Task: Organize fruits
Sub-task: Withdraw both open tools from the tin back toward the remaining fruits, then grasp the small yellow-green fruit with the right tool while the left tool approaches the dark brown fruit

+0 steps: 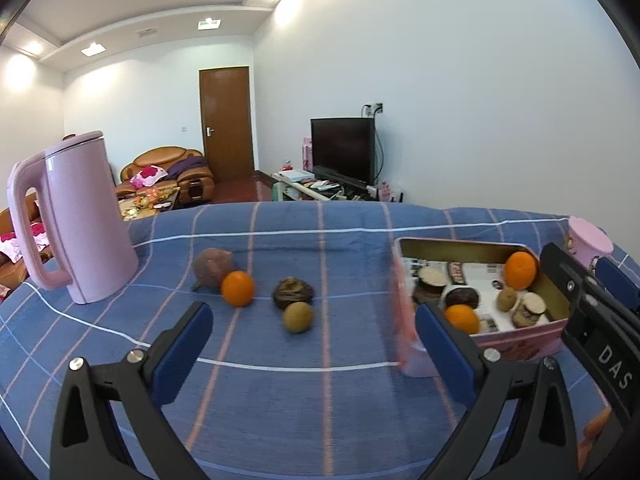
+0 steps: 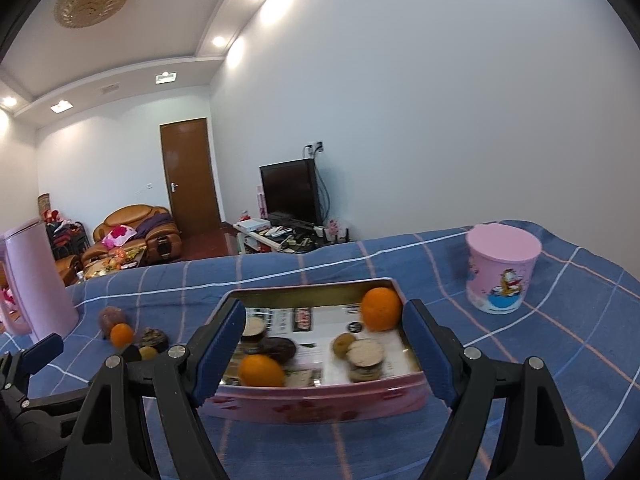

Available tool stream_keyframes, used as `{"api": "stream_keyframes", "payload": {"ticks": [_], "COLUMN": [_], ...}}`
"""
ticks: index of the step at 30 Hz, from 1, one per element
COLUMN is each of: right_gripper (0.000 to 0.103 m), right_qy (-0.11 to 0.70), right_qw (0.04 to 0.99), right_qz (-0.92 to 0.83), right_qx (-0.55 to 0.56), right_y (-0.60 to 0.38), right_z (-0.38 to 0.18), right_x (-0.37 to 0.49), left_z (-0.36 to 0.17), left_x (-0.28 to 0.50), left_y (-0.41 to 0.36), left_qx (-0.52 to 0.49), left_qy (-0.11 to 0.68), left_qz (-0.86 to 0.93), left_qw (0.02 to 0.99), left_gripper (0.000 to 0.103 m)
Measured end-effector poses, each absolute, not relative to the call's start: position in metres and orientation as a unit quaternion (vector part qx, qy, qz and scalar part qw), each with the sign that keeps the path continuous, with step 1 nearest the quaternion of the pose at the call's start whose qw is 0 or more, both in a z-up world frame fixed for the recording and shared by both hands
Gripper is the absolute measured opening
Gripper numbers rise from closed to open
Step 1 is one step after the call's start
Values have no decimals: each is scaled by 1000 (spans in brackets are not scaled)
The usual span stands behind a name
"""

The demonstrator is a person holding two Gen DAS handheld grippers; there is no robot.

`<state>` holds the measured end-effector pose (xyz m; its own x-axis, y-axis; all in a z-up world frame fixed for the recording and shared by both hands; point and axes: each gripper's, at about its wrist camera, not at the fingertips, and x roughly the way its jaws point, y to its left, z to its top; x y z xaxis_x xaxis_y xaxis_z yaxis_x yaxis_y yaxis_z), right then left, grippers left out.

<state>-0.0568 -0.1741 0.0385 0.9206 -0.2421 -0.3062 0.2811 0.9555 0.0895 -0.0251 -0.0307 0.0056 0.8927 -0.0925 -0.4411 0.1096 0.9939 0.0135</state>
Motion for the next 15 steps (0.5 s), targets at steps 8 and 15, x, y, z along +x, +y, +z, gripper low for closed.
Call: {"api": "stream_keyframes", "payload": {"ticks": [8,15], "right_gripper": [82,82], "right_qy": [152,157], "right_qw": [980,981], "right_qz": [-109,-86], "right_qx": [75,74], "right_y": [-142,-113], "right_z": [35,34], "right_x": [-42,-25], "left_z": [6,4], "left_x": [-9,5], "left_y": [5,35], "left_qx": [20,9], "left_qy": [225,235], "left_qz": [-22,-1], "left_qw": [974,972], "left_gripper": [103,103]}}
